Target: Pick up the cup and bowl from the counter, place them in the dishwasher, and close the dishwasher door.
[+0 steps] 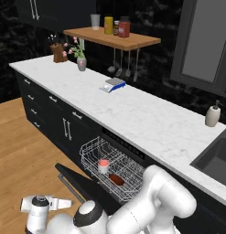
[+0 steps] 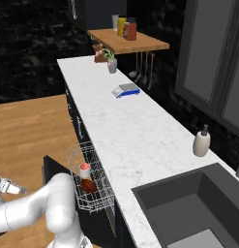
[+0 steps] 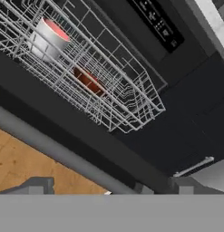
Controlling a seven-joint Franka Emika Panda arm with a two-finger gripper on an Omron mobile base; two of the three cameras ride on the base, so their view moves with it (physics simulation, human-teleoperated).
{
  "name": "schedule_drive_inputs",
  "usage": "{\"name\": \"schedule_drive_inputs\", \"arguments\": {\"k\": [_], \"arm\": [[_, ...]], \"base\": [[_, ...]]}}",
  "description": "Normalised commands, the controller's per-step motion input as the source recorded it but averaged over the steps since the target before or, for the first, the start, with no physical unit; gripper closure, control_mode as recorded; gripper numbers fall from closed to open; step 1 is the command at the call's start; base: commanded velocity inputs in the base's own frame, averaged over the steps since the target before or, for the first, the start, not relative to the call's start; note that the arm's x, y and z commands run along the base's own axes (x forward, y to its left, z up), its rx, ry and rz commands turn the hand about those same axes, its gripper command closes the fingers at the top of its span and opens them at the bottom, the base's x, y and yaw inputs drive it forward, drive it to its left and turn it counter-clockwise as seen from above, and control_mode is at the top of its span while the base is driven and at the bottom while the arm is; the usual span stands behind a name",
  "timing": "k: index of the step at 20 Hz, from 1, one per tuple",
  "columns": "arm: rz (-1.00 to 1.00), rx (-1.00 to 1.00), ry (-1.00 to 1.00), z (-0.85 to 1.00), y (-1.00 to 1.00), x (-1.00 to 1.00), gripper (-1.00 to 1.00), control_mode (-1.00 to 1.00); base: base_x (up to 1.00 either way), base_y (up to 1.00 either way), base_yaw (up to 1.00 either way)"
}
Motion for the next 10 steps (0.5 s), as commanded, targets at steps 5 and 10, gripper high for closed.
{"name": "schedule_drive_inputs", "arguments": {"k": [5, 10], "arm": [[0.31, 0.0, 0.12, -0.8, -0.81, 0.15, -1.0, -1.0], [0.38, -0.18, 0.15, -0.89, -0.07, 0.01, -1.0, -1.0]], "base": [[0.0, 0.0, 0.0], [0.0, 0.0, 0.0]]}}
